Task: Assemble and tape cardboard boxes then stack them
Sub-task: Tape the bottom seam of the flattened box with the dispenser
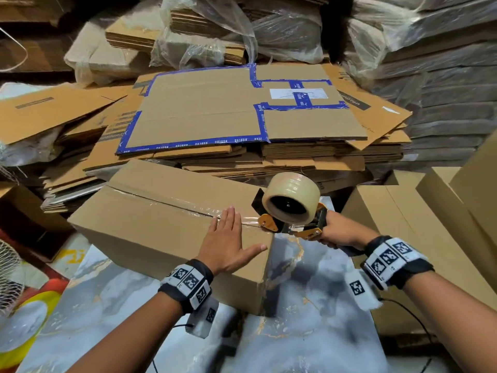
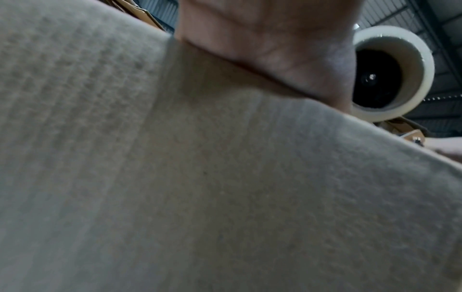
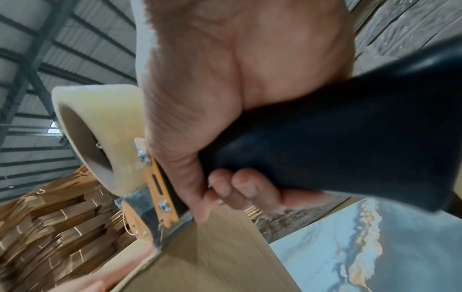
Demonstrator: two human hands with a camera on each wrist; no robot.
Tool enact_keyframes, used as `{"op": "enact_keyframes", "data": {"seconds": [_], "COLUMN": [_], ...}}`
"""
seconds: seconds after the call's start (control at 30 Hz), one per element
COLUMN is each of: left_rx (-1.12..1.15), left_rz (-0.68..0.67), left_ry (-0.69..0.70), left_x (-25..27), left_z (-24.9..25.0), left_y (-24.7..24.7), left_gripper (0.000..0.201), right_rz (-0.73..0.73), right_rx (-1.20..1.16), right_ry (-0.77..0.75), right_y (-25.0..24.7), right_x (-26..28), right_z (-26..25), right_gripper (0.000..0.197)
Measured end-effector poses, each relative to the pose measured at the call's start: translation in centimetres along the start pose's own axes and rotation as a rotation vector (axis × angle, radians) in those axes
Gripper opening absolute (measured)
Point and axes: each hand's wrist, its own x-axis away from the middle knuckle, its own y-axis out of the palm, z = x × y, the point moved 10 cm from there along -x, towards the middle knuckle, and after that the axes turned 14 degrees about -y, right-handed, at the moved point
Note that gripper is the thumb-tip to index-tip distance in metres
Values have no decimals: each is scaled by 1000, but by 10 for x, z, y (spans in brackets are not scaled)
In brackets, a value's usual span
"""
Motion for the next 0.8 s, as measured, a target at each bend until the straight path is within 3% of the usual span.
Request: {"op": "enact_keyframes", "data": {"seconds": [0.27,0.43,0.57,0.7,0.8], "left_rx": [67,53,22,26,3], "left_rz": [-10,-6,-24,-34,-43], "left_ry": [151,161,180,190,157], "left_x": [4,9,11,11,9], "left_z": [51,20,-13,-19,-21], "left_y": [-1,-8,-11,-10,-8], "left_gripper": [97,81,90,96,100], "right_rz": [32,46,105,133,100], "right_rx": [-71,-120,-179,-101,-14], "right_ry": [-45,-87,-111,-174,-216], "right_y": [5,33,61,55,49], "right_x": [10,1,-11,-7,8], "right_z": [-10,-29,-44,-48,-30], "right_gripper": [28,15,28,15,19]}}
